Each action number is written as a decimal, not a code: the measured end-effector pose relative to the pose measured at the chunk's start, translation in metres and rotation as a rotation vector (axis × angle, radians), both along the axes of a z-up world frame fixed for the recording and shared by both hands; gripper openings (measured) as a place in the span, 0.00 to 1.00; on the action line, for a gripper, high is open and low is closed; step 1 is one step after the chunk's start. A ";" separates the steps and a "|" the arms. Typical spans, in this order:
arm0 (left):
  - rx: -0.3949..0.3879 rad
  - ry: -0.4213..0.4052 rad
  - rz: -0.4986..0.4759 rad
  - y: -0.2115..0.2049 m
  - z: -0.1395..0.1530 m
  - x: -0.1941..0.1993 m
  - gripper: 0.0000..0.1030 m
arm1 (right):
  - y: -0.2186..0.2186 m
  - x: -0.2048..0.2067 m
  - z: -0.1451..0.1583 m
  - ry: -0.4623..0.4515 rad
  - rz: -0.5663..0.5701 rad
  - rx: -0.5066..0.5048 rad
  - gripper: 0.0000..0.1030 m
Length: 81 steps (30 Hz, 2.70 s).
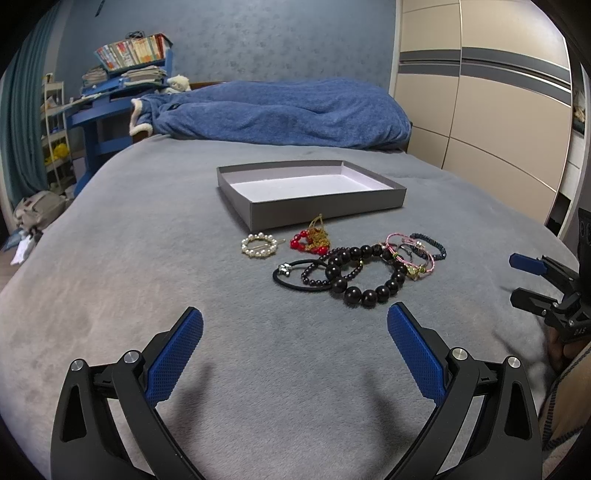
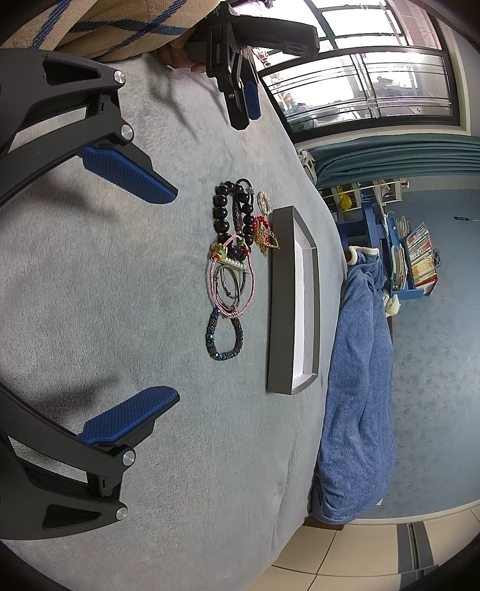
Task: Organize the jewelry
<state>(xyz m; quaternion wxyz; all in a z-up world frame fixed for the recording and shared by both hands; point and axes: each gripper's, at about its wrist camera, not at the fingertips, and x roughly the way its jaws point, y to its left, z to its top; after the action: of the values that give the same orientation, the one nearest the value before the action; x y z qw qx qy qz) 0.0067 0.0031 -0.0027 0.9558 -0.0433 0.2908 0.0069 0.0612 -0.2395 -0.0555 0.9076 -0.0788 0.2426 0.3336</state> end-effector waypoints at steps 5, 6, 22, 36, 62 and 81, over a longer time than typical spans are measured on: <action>0.000 0.000 0.001 0.000 0.000 0.000 0.96 | 0.000 0.000 0.000 0.000 0.000 0.000 0.95; -0.001 0.000 0.001 0.000 0.000 0.000 0.96 | 0.000 0.000 0.000 0.000 0.000 0.000 0.95; -0.001 0.000 0.001 0.001 0.000 -0.001 0.96 | 0.000 -0.001 0.000 0.000 -0.001 0.001 0.95; 0.000 -0.001 0.000 -0.001 0.000 0.001 0.96 | -0.001 -0.001 0.001 0.001 -0.001 0.001 0.95; 0.042 0.084 -0.074 -0.024 0.012 0.029 0.96 | 0.004 0.029 0.020 0.062 -0.057 -0.011 0.95; 0.084 0.175 -0.105 -0.022 0.002 0.076 0.68 | 0.028 0.059 0.016 0.118 -0.014 -0.068 0.94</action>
<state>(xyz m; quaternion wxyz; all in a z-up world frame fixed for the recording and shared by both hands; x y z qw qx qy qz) 0.0827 -0.0192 -0.0007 0.9267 0.0128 0.3745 -0.0271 0.1200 -0.2115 -0.0397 0.8908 -0.0883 0.3075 0.3228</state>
